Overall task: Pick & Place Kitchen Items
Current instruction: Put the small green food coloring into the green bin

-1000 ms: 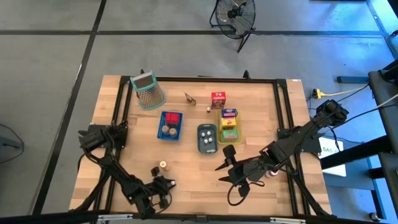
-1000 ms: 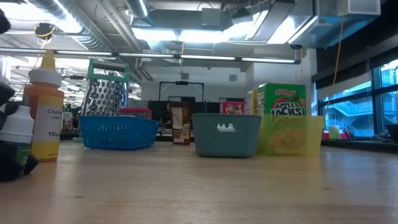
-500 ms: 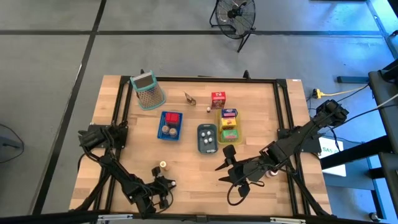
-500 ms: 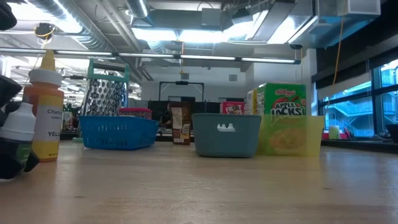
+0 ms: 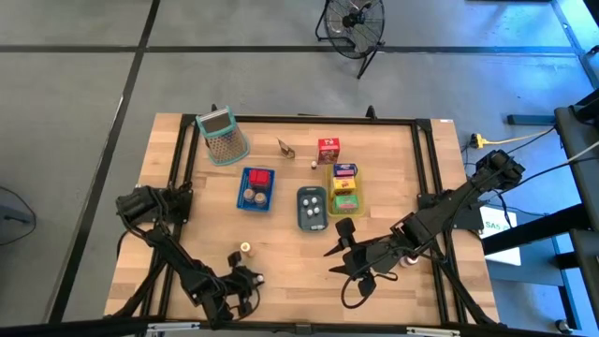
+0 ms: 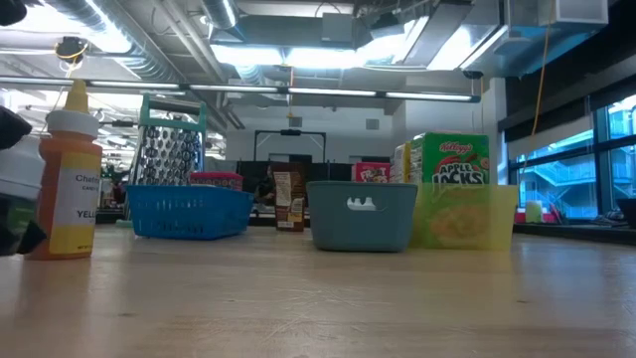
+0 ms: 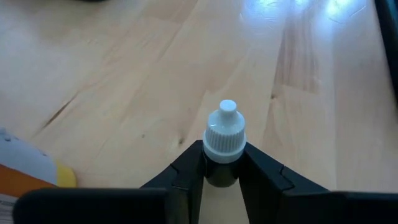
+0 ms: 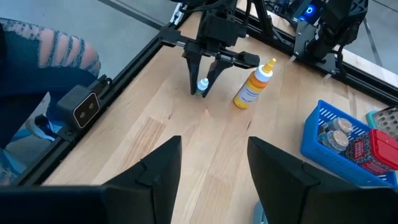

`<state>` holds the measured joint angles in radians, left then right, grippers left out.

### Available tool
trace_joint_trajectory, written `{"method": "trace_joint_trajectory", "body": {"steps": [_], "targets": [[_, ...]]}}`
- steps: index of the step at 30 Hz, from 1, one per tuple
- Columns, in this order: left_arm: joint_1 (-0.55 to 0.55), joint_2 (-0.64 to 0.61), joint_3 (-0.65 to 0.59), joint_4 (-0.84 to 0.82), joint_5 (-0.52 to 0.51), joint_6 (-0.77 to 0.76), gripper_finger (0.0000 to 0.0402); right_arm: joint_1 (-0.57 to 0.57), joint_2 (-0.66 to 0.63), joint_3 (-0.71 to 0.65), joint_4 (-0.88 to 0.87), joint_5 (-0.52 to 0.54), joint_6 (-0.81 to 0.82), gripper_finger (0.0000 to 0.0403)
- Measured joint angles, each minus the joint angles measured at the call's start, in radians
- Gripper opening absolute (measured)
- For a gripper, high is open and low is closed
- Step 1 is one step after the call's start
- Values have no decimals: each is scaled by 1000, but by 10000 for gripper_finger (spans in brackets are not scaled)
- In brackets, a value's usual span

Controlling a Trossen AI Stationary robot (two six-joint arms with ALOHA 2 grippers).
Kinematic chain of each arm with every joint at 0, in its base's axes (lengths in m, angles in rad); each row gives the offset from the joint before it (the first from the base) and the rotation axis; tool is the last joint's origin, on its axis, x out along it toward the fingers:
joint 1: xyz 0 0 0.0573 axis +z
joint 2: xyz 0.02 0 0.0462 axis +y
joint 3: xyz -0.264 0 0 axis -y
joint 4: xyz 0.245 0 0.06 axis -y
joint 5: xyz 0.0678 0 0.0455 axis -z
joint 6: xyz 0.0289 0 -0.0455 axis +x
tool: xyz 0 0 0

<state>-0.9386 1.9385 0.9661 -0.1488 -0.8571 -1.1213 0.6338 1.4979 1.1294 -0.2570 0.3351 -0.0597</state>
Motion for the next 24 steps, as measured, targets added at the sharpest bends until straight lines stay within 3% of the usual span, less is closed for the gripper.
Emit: {"method": "trace_joint_trajectory", "body": {"steps": [8,16,24], "targets": [[17,0,58,-24,93,14,81,0,0,0,0,1,0,185],[32,-19,170,-215,83,141,81,-12,0,0,7,-4,40,185],[32,-19,301,-494,82,142,81,-12,0,0,7,-7,59,185]]}}
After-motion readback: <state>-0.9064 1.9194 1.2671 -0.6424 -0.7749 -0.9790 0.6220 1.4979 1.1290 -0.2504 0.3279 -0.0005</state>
